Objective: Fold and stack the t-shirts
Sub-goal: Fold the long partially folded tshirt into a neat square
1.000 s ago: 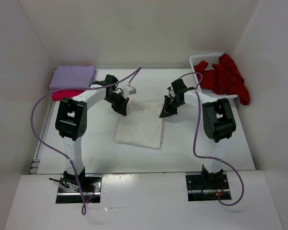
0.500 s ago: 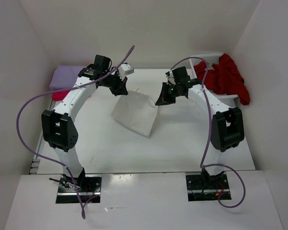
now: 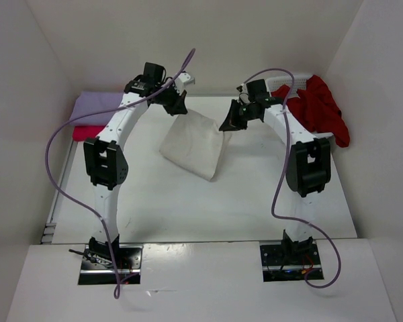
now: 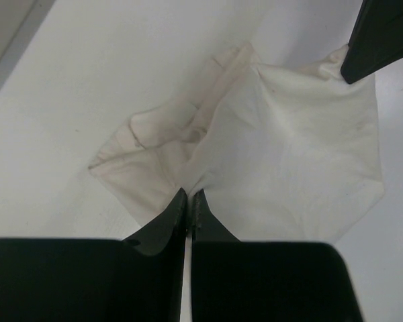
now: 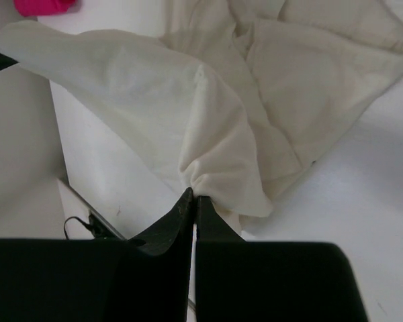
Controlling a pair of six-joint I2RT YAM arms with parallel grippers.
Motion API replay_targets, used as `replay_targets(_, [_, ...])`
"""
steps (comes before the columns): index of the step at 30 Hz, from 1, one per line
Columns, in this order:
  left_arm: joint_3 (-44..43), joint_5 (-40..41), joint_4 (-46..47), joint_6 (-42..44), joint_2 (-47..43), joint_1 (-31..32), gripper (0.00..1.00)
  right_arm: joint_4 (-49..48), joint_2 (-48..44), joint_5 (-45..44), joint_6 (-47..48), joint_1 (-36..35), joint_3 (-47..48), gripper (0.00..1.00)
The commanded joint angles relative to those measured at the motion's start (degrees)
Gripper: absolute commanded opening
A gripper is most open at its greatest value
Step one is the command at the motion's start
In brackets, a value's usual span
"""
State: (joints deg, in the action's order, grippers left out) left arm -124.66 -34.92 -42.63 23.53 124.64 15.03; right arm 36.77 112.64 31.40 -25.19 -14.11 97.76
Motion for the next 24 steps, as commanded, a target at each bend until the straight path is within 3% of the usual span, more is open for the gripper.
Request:
replay_targets(1, [-9.4,-1.5,0.2,-2.2,4.5,-0.3,0.00,0.3,4.3,2.2,1.0,1.6,5.1,0.00])
replay_targets(8, [-25.0,-0.9,-4.6,-4.3,18.0,-2.1,0.03,3.1,16.3,5.4,1.5,4.3,15.8,0.00])
replay_targets(10, [-28.0,-0.2,-6.1,-4.3,20.5,-2.1,0.07,3.1,18.8,5.4,1.5,4.9,17.1,0.00])
replay_targets(11, [-29.2,-0.2,-6.1,-5.0,22.6,-2.1,0.14,3.7,19.7,5.4,1.5,5.7,18.7,0.00])
replay_targets(15, [-36.4,2.2,-6.1,-5.6,28.3,-2.6,0.21,3.1,22.8,4.9,0.4,7.4,21.1,0.00])
replay_targets(16, [-40.0,3.0,-6.1,-6.3,30.8,-2.6,0.21,2.3,23.9,4.9,0.4,7.4,22.1,0.04])
replay_targets(17, [-41.7,3.5,-6.1,-6.3,32.0,-2.6,0.23,2.3,24.6,4.9,-0.2,7.4,22.9,0.21])
replay_targets(18, [-43.3,4.2,-6.6,-6.8,33.1,-2.6,0.25,2.3,25.6,4.9,-0.2,8.0,24.0,0.28])
replay_targets(20, [-45.5,6.8,-6.6,-7.4,35.6,-2.6,0.39,3.7,28.3,3.9,-0.2,8.0,28.4,0.41])
replay_targets(21, [-46.9,8.0,-6.1,-7.9,36.2,-2.6,0.48,3.7,29.1,3.1,-0.2,8.0,30.0,0.44])
replay_targets(24, [-48.0,13.3,-5.5,-10.0,36.9,-2.6,0.58,5.1,30.3,-2.5,-0.2,8.5,35.9,0.50])
